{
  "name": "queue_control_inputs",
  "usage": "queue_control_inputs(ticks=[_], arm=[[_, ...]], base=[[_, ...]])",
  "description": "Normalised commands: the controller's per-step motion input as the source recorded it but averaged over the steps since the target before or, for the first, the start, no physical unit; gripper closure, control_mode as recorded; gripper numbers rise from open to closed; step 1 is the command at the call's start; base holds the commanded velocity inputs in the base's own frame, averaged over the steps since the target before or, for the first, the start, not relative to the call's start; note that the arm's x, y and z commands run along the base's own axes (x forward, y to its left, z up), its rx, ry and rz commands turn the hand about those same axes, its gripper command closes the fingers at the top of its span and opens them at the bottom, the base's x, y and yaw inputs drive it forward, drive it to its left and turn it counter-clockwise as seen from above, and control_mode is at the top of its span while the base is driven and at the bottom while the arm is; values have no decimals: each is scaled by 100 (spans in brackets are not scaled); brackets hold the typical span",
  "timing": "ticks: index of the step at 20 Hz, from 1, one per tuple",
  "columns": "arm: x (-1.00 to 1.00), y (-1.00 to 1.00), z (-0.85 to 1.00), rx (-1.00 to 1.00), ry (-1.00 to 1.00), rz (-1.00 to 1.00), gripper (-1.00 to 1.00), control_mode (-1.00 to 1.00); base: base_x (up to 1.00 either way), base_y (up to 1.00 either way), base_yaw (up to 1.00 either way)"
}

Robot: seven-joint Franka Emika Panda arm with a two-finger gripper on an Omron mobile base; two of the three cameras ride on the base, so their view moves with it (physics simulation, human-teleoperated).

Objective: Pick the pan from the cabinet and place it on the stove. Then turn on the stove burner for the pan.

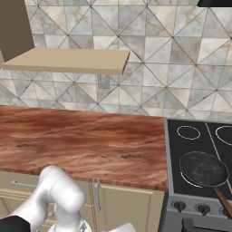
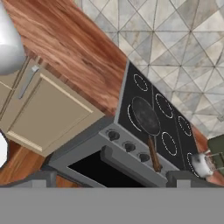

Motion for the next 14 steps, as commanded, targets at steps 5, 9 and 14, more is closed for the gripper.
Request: queue_control_inputs(ticks=[5, 9, 14], arm=[[0, 68, 7, 0, 0, 0, -100, -100], [0, 77, 3, 0, 0, -1, -100, -100], [2, 35, 0, 0, 7, -2, -100, -100]], base=[[0, 0, 0], [0, 0, 0], [0, 0, 0]])
